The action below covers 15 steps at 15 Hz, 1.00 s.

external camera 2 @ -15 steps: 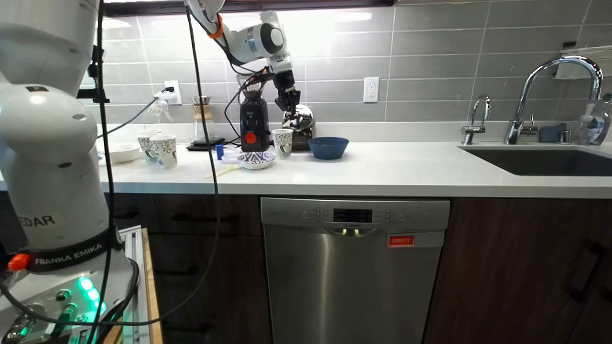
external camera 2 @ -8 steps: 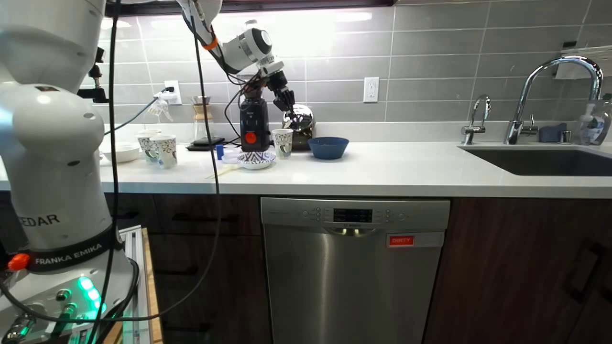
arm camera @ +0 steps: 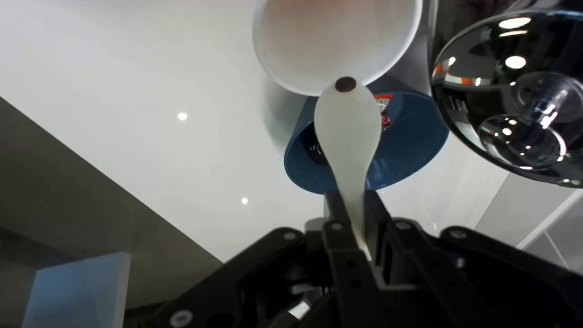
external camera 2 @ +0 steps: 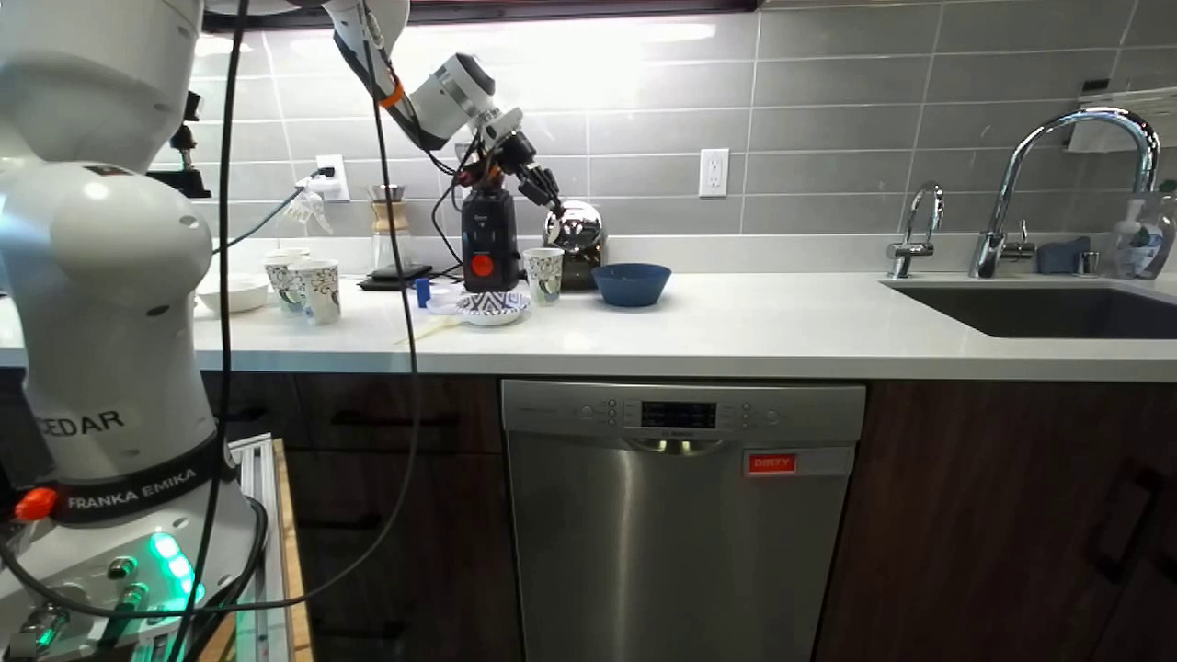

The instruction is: Pick up the plastic spoon and scoop one bean from the bowl, pour the bean into the paper cup and put the plastic spoon back into the white bowl

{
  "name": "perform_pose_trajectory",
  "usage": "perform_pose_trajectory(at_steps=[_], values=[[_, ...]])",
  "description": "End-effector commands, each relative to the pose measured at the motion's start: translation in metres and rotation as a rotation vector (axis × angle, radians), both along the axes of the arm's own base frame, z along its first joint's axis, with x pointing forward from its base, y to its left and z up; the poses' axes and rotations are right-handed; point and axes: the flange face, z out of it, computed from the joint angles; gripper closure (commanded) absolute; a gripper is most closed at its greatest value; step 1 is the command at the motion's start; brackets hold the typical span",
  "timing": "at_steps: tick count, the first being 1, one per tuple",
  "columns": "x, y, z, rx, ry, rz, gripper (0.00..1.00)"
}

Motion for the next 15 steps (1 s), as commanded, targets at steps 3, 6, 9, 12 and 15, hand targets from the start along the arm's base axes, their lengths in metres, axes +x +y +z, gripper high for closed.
perform_pose_trajectory(at_steps=[3, 6, 9, 12, 15], values=[[-0.010, 0.016, 0.004, -0.110, -0.056, -0.037, 0.97], [-0.014, 0.013, 0.013, -0.067, -0.010, -0.043, 0.97], [-0.022, 0.001, 0.023, -0.012, 0.109, -0.067, 0.97], [-0.030, -0.016, 0.024, 0.074, 0.249, -0.062, 0.97], [-0.039, -0.029, 0.024, 0.210, 0.325, -0.012, 0.97]])
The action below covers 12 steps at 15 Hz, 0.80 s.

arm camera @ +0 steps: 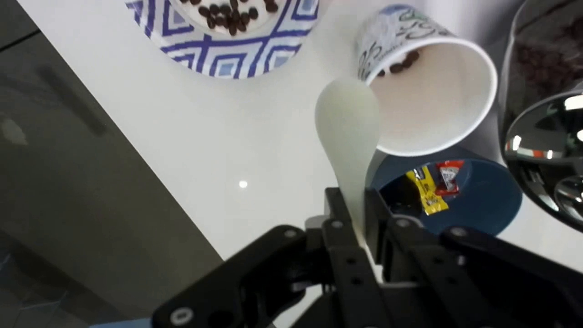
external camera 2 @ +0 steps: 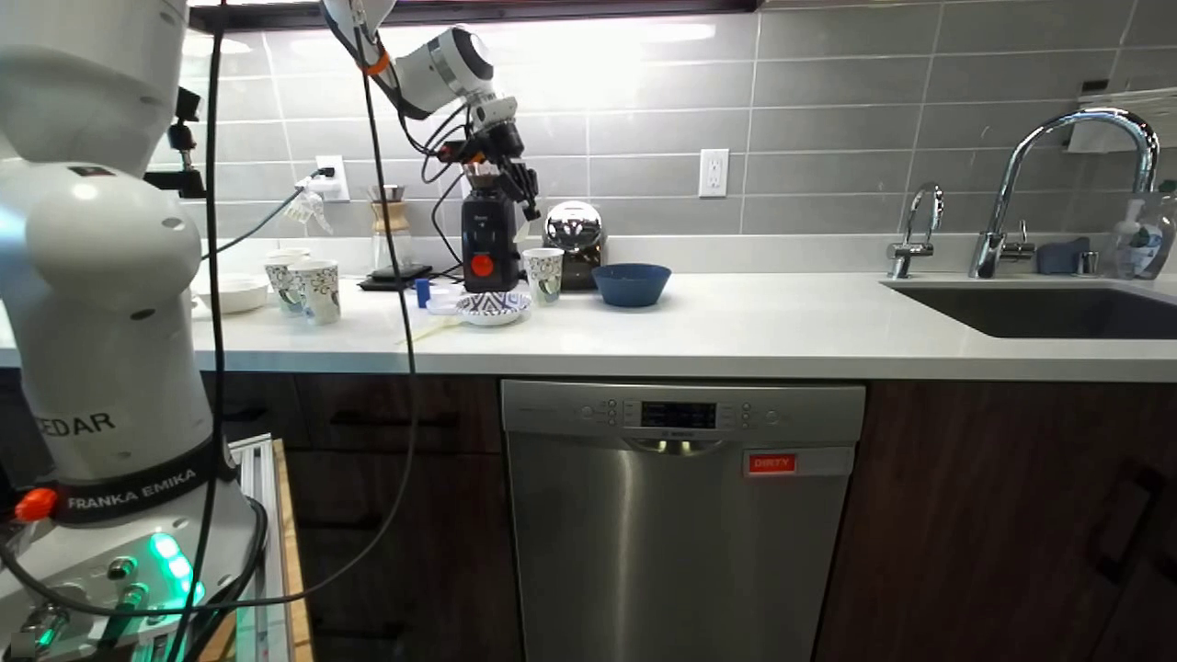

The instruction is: Pick up the plastic spoon and scoop one bean from the bowl, pour the bean into the paper cup and put the plastic spoon back into the white bowl

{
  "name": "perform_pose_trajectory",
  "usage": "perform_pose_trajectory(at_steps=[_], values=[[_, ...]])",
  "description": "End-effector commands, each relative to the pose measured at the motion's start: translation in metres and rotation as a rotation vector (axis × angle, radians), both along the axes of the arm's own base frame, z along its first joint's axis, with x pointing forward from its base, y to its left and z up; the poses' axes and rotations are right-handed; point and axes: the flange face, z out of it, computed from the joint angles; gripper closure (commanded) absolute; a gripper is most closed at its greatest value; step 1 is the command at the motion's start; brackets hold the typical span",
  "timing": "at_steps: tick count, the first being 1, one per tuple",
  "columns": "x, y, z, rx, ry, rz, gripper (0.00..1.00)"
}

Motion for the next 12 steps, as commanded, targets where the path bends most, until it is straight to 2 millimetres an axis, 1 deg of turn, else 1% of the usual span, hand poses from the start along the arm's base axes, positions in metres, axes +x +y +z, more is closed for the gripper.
perform_pose_trajectory(at_steps=[1, 3, 5, 7, 10, 12], values=[[-0.016, -0.021, -0.001, 0.164, 0.086, 0.040, 0.97], [-0.020, -0.032, -0.013, 0.252, 0.138, 0.064, 0.97], [-0.023, -0.044, -0.032, 0.289, 0.170, 0.090, 0.97], [-0.026, -0.054, -0.053, 0.319, 0.212, 0.115, 0.97], [-0.027, -0.069, -0.089, 0.356, 0.267, 0.108, 0.97], [-0.030, -0.078, -0.106, 0.383, 0.305, 0.106, 0.97]])
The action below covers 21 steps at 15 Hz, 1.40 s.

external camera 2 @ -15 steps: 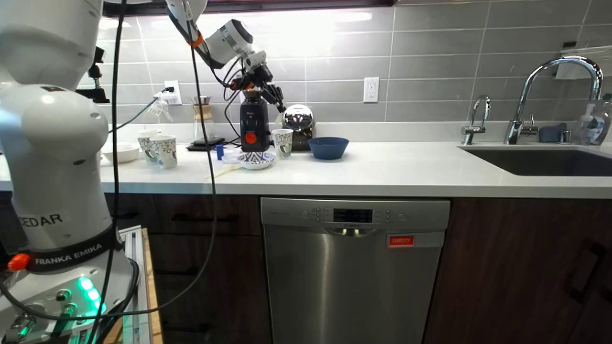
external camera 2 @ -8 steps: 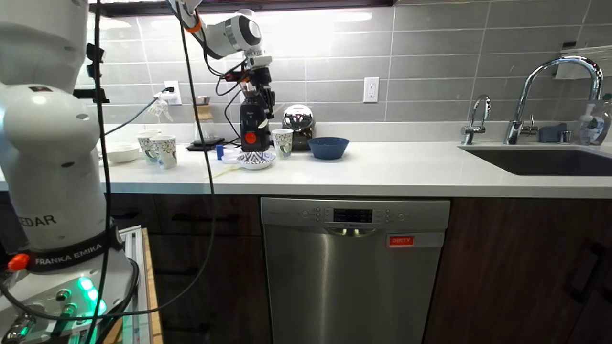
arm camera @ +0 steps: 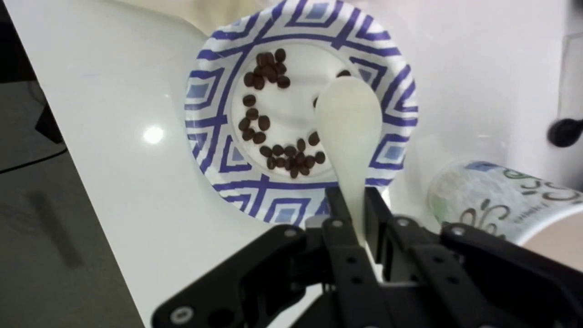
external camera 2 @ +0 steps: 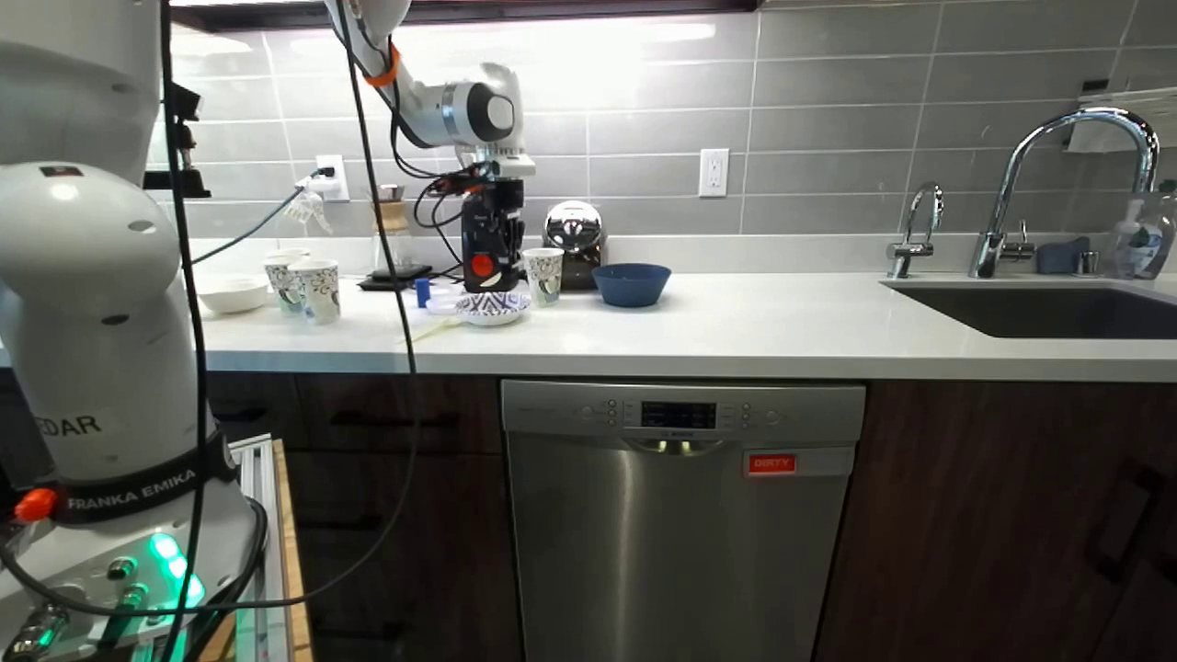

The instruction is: Pick up the plastic spoon and scoop one bean from the bowl, pour the bean into the paper cup and put the plastic spoon back into the white bowl

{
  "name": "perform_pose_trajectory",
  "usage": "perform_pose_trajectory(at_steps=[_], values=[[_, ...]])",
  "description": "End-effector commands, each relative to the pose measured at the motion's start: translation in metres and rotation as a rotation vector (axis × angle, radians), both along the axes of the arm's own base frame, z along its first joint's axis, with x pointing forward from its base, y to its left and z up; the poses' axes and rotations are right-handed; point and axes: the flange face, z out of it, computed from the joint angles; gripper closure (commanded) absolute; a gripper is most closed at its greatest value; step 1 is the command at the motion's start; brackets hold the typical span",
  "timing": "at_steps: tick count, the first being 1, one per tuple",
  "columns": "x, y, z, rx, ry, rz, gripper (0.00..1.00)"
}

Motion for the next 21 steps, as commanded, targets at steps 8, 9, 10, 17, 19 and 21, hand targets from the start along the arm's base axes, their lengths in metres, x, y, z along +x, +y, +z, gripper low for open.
perform_pose_trajectory(at_steps=[8, 9, 10, 17, 19, 21], values=[[-0.013, -0.038, -0.047, 0.116, 0.132, 0.012, 0.61], [-0.012, -0.040, -0.042, 0.127, 0.122, 0.013, 0.60], [-0.011, -0.041, -0.039, 0.131, 0.116, 0.013, 0.55], [-0.029, -0.042, 0.028, 0.147, -0.009, 0.266, 0.07], [-0.044, -0.036, 0.043, 0.131, -0.033, 0.376, 0.00], [-0.053, -0.025, 0.056, 0.114, -0.048, 0.485, 0.00]])
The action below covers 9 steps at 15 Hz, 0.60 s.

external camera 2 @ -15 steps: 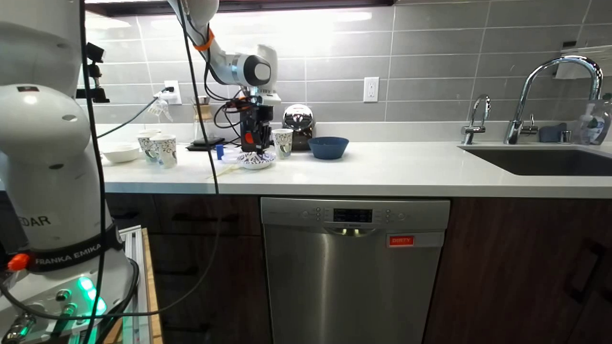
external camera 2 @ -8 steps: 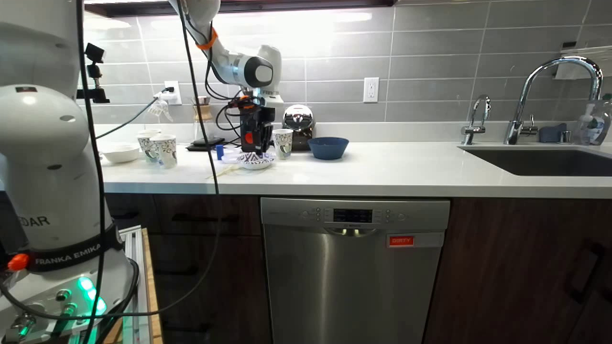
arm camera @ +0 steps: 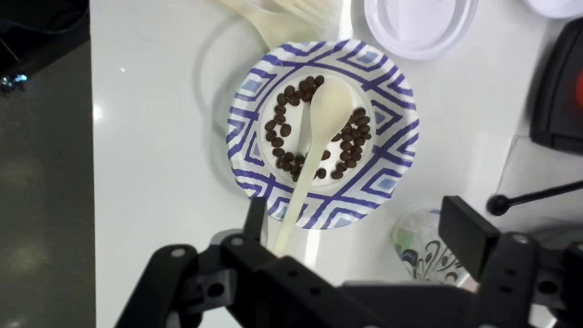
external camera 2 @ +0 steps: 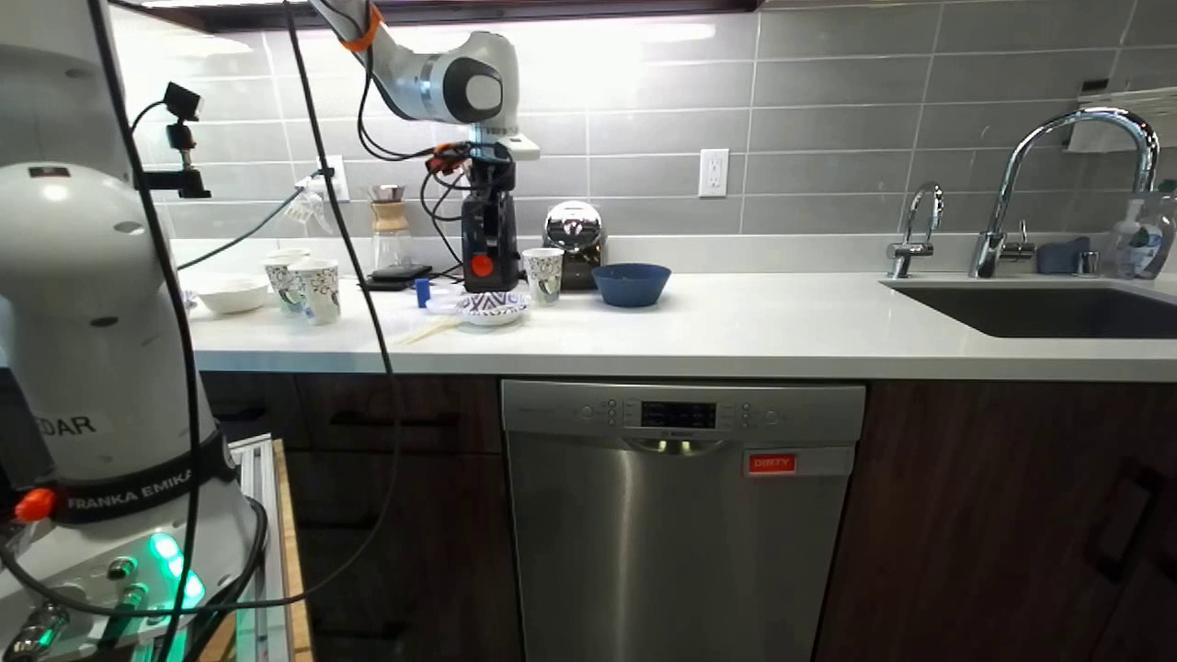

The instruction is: Pick up the plastic spoon and scoop one bean from the bowl, pour the bean into the paper cup and put the plastic spoon back into the white bowl

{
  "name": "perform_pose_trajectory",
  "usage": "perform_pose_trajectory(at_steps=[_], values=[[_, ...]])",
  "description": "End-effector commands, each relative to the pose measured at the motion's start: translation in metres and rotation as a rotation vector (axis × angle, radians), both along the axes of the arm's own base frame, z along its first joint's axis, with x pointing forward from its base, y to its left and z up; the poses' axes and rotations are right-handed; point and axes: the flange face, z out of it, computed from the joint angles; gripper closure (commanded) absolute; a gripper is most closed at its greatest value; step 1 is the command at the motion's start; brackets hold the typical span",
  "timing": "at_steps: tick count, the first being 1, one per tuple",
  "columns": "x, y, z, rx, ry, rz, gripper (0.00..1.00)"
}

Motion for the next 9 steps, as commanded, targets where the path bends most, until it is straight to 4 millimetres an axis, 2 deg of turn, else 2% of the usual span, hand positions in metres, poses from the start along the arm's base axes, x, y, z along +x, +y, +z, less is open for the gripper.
perform_pose_trajectory(at_steps=[1, 4, 7, 8, 9], values=[[-0.028, 0.014, 0.026, -0.018, -0.046, 0.195, 0.00], [-0.041, 0.028, 0.041, -0.024, -0.067, 0.358, 0.00], [-0.060, 0.025, 0.041, -0.048, -0.053, 0.520, 0.00], [-0.062, 0.021, 0.040, -0.059, -0.059, 0.573, 0.00], [-0.049, 0.031, 0.038, -0.034, -0.051, 0.483, 0.00]])
